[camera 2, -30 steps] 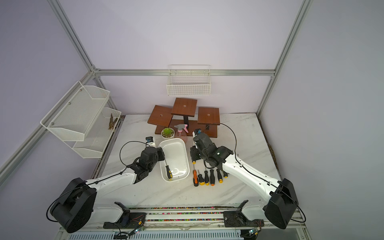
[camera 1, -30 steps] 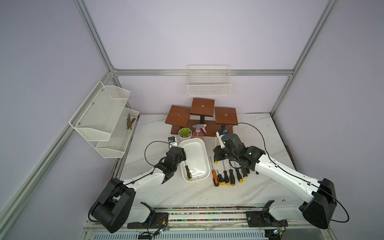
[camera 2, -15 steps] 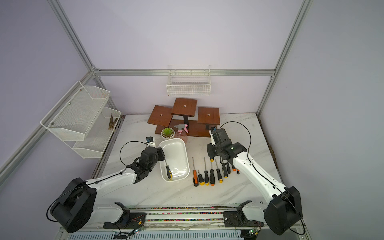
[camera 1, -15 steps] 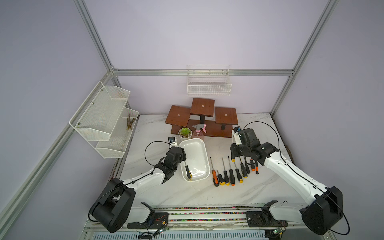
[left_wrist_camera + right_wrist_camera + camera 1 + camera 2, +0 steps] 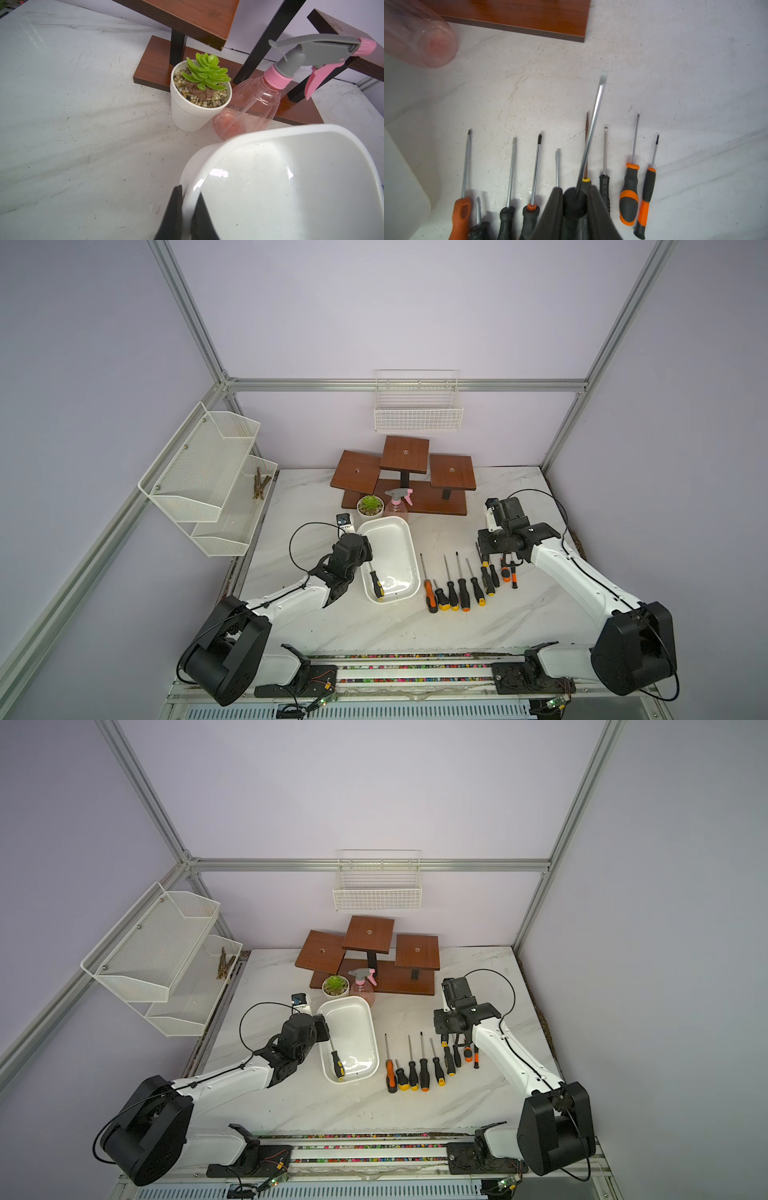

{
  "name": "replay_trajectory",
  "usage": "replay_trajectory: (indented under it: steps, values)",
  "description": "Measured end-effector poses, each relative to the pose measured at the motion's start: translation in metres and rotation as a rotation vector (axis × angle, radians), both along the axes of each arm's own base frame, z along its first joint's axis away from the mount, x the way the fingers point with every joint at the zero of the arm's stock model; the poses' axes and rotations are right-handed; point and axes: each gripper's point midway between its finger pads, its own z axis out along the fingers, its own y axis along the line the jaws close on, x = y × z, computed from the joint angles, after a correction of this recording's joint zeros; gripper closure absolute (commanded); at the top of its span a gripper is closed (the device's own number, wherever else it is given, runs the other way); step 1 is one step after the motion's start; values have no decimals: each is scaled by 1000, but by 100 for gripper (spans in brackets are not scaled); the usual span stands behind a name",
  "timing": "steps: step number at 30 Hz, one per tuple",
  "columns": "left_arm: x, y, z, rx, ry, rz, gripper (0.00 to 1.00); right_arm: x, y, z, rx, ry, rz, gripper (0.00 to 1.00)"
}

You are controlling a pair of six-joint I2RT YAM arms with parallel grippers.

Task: Take out the screwdriver from the storage box
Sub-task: Place the screwdriver at the center of the board.

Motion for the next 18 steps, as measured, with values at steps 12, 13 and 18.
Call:
replay_trajectory:
  steps: [12, 13, 18]
  values:
    - [0, 0, 0, -1, -1, 0, 100, -2, -54, -24, -110, 57, -153, 100]
    - [0, 0, 0, -1, -1, 0, 100, -3, -58, -26, -119, 62, -164, 100]
    - [0, 0, 1, -1, -2, 0, 100, -7, -77, -29, -169, 68, -217, 100]
